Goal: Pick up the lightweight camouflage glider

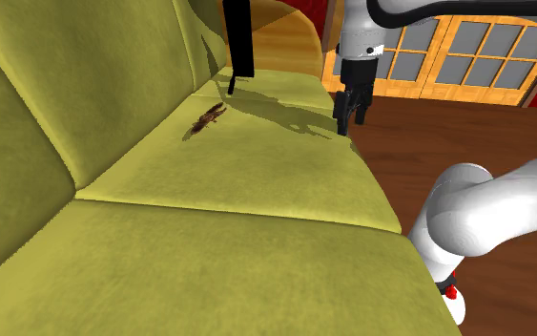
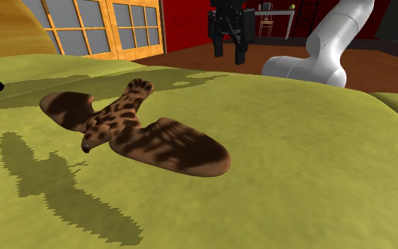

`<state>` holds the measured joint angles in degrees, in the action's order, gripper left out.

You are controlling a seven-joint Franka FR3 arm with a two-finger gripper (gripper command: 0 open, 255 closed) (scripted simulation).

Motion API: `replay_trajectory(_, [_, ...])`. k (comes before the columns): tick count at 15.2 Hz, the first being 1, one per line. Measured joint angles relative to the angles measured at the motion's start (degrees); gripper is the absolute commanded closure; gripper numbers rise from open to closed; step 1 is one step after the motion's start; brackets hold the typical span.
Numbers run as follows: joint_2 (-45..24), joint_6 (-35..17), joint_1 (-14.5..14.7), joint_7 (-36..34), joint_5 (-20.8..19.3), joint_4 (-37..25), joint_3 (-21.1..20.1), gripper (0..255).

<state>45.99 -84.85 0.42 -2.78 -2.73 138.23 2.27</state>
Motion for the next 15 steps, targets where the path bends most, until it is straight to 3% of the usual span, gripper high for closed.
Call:
replay_trajectory(7, [-7.80,-3.30,1.02,-6.72,4.10,-5.38,-4.12,0])
replay_trajectory(15, [-23.00,-6.45,1.75,-16.88,7.59,-19.41,-9.50,0])
